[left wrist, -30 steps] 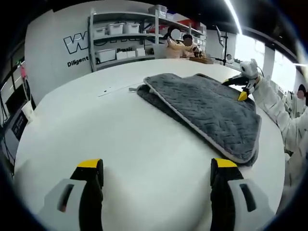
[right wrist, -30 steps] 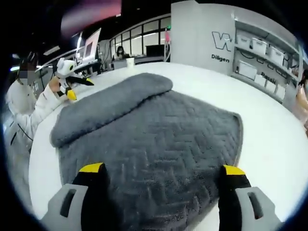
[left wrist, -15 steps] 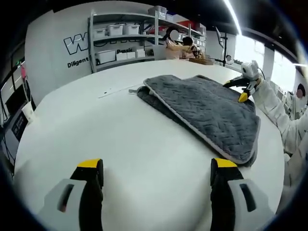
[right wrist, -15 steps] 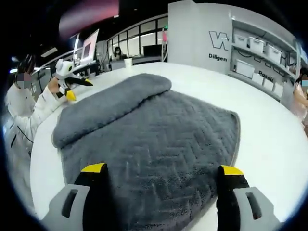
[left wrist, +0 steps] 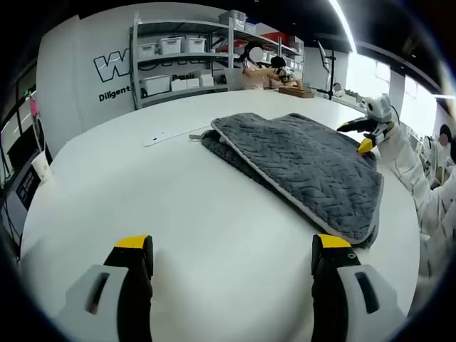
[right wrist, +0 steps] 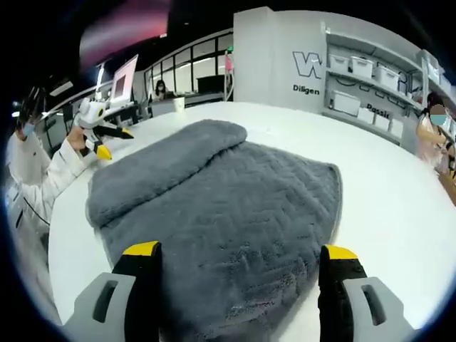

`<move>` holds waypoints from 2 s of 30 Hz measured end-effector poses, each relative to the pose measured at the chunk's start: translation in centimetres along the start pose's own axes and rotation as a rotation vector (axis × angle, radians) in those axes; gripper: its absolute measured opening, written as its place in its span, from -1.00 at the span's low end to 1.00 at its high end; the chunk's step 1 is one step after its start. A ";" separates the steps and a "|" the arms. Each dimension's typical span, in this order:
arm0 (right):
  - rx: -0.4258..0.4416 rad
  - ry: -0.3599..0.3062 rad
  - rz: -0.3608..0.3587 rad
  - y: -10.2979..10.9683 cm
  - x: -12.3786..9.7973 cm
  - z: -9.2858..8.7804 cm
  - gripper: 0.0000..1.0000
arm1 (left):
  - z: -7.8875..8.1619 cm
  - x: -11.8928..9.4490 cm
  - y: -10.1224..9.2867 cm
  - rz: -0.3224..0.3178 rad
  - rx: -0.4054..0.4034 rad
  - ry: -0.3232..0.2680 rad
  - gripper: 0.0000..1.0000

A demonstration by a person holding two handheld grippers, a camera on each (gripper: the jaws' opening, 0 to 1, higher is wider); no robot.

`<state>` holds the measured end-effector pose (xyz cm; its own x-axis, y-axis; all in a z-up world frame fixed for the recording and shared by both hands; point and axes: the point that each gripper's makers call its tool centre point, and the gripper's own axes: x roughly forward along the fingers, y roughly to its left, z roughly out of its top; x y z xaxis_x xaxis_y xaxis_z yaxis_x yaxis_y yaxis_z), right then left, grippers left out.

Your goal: Open the folded towel by lifting each exposed corner and separating the folded layers until the towel lies flat within the target outline without major curled edges

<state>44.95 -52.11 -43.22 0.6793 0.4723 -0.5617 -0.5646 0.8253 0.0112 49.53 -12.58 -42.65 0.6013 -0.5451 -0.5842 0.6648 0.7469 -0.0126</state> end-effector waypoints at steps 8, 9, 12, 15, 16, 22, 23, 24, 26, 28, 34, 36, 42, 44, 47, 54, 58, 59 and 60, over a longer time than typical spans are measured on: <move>-0.014 0.016 -0.107 1.0 -3.0 -1.8 0.73 | -0.1 0.2 -0.3 -0.006 0.005 0.006 0.82; -0.006 0.014 -0.108 1.1 -3.1 -1.9 0.71 | -0.1 0.2 -0.3 -0.006 0.006 0.008 0.82; 0.004 0.014 -0.113 1.7 -3.7 -2.4 0.68 | -0.3 0.3 -0.3 -0.002 0.014 0.017 0.82; -0.027 0.042 -0.093 2.8 -3.9 -3.0 0.66 | -0.3 0.3 -0.4 -0.001 0.014 0.019 0.82; -0.031 0.044 -0.090 3.2 -4.0 -3.1 0.65 | -0.3 0.3 -0.4 -0.001 0.014 0.019 0.82; 0.036 0.010 -0.101 3.5 -3.5 -3.0 0.52 | -0.7 0.4 -0.2 0.004 0.018 0.040 0.80; 0.053 -0.005 -0.104 3.4 -3.5 -2.9 0.51 | -0.9 0.4 -0.2 0.008 0.025 0.050 0.80; 0.059 -0.012 -0.108 3.3 -3.5 -3.0 0.49 | -0.9 0.4 -0.2 0.011 0.026 0.050 0.81; 0.068 -0.024 -0.124 3.1 -3.5 -3.0 0.40 | -0.8 0.4 -0.2 0.011 0.025 0.046 0.81; 0.067 -0.006 -0.140 2.9 -3.4 -3.6 0.37 | -0.6 0.4 -0.3 0.003 0.022 0.034 0.82; 0.077 -0.005 -0.154 2.8 -3.5 -3.8 0.40 | -0.4 0.3 -0.4 0.002 0.022 0.025 0.82; 0.081 -0.011 -0.156 2.8 -3.5 -3.9 0.40 | -0.3 0.3 -0.4 0.003 0.021 0.023 0.82; 0.087 -0.027 -0.158 2.6 -3.7 -4.0 0.42 | -0.3 0.2 -0.4 0.003 0.019 0.020 0.81; 0.086 -0.024 -0.154 2.5 -3.8 -4.0 0.42 | -0.3 0.2 -0.4 0.002 0.020 0.020 0.81; 0.081 -0.018 -0.146 2.1 -4.0 -4.2 0.41 | -0.2 0.2 -0.4 0.001 0.020 0.018 0.81; 0.082 -0.006 -0.153 1.9 -4.1 -4.3 0.41 | -0.3 0.2 -0.4 0.002 0.019 0.020 0.81; 0.085 0.001 -0.171 2.1 -4.3 -4.3 0.40 | -0.3 0.2 -0.4 0.003 0.016 0.023 0.81; 0.085 0.001 -0.178 2.2 -4.4 -4.3 0.40 | -0.4 0.2 -0.3 0.003 0.017 0.024 0.81; 0.085 0.001 -0.184 2.2 -4.5 -4.3 0.40 | -0.3 0.2 -0.3 0.004 0.018 0.024 0.81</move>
<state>38.65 -53.74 -44.25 0.7668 0.3109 -0.5616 -0.3895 0.9208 -0.0220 49.31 -12.83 -43.08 0.5930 -0.5326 -0.6039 0.6704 0.7420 0.0038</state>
